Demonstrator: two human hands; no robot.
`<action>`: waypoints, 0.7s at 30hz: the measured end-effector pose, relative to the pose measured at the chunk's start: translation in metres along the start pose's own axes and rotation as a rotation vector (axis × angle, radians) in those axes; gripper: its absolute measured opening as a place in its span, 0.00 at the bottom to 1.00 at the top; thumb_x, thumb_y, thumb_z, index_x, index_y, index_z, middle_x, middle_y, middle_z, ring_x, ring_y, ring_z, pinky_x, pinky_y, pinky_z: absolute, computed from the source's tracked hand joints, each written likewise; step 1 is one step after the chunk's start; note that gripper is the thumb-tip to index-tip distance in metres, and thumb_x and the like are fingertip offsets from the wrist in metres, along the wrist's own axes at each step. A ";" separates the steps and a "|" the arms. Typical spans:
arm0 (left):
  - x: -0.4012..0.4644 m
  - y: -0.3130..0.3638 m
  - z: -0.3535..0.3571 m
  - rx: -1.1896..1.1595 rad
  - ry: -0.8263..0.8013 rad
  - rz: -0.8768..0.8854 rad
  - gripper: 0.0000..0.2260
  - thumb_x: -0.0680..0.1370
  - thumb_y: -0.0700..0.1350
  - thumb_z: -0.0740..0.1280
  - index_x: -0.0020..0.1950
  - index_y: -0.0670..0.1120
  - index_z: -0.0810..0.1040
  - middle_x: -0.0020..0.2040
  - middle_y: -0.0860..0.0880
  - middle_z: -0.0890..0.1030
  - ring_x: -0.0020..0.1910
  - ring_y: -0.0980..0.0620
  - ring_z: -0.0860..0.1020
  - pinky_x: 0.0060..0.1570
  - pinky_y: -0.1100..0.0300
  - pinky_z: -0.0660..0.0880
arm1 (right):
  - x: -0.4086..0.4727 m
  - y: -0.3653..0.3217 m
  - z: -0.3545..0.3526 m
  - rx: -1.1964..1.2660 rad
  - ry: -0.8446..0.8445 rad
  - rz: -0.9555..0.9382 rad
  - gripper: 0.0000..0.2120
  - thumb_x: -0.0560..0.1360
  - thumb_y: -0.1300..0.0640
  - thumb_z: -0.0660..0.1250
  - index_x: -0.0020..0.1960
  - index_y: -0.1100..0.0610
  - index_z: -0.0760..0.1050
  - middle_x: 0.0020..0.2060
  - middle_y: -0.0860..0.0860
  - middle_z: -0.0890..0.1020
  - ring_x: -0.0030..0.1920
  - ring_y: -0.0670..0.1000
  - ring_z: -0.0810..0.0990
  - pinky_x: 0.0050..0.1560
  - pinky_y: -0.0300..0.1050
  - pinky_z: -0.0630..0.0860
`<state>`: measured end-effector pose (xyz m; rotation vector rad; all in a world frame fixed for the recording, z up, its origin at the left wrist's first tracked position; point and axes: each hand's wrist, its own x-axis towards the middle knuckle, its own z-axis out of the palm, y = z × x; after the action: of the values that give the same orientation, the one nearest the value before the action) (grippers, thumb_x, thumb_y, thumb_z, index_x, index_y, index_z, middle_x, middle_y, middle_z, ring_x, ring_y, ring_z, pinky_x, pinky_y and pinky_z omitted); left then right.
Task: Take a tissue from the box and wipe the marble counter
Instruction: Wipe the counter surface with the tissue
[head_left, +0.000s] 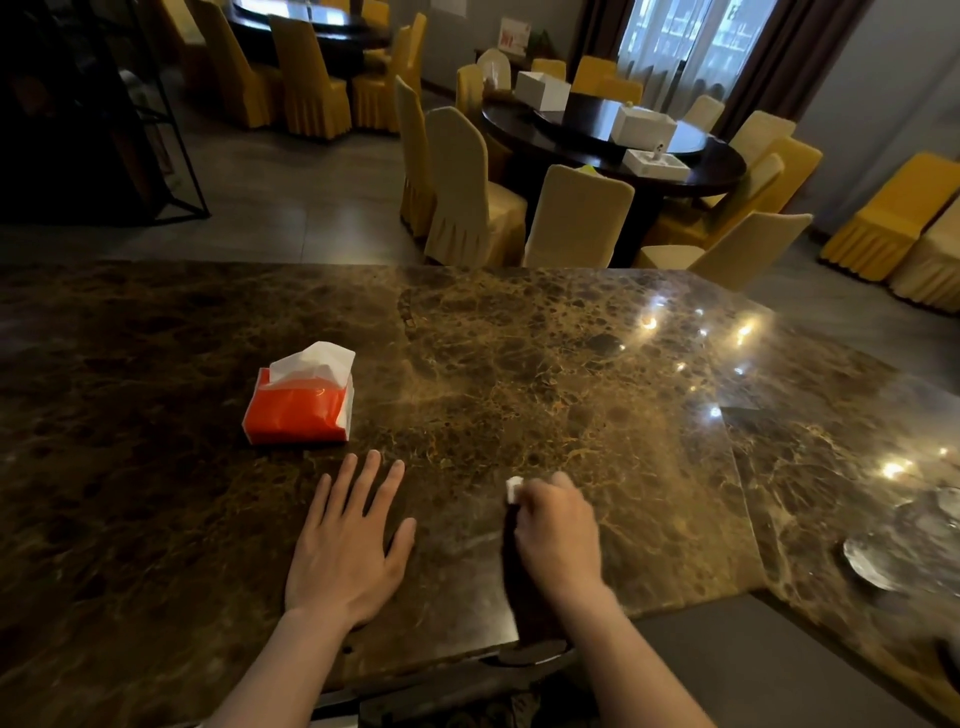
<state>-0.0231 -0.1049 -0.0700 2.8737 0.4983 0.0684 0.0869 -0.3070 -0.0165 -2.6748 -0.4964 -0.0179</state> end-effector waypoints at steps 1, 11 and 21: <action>0.000 0.000 0.000 -0.007 -0.001 0.001 0.33 0.80 0.66 0.37 0.84 0.57 0.42 0.85 0.51 0.43 0.83 0.51 0.36 0.82 0.46 0.40 | 0.006 0.007 -0.003 -0.003 0.024 0.060 0.10 0.78 0.65 0.63 0.49 0.58 0.83 0.44 0.54 0.76 0.42 0.59 0.80 0.40 0.51 0.76; 0.003 -0.002 0.004 0.015 -0.007 -0.007 0.33 0.80 0.66 0.38 0.84 0.57 0.42 0.85 0.51 0.43 0.83 0.50 0.37 0.83 0.45 0.42 | -0.037 -0.036 0.016 0.109 -0.090 -0.187 0.07 0.79 0.61 0.66 0.52 0.54 0.82 0.43 0.48 0.71 0.38 0.52 0.78 0.34 0.43 0.71; 0.001 -0.001 0.002 -0.022 0.001 0.004 0.33 0.80 0.65 0.41 0.84 0.56 0.45 0.86 0.50 0.46 0.83 0.50 0.39 0.83 0.45 0.42 | -0.006 0.046 -0.025 -0.029 0.131 0.266 0.09 0.79 0.63 0.64 0.49 0.59 0.84 0.42 0.53 0.76 0.37 0.57 0.78 0.37 0.52 0.78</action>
<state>-0.0224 -0.1037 -0.0727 2.8536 0.4885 0.0754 0.0985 -0.3587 -0.0130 -2.7235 -0.0990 -0.1230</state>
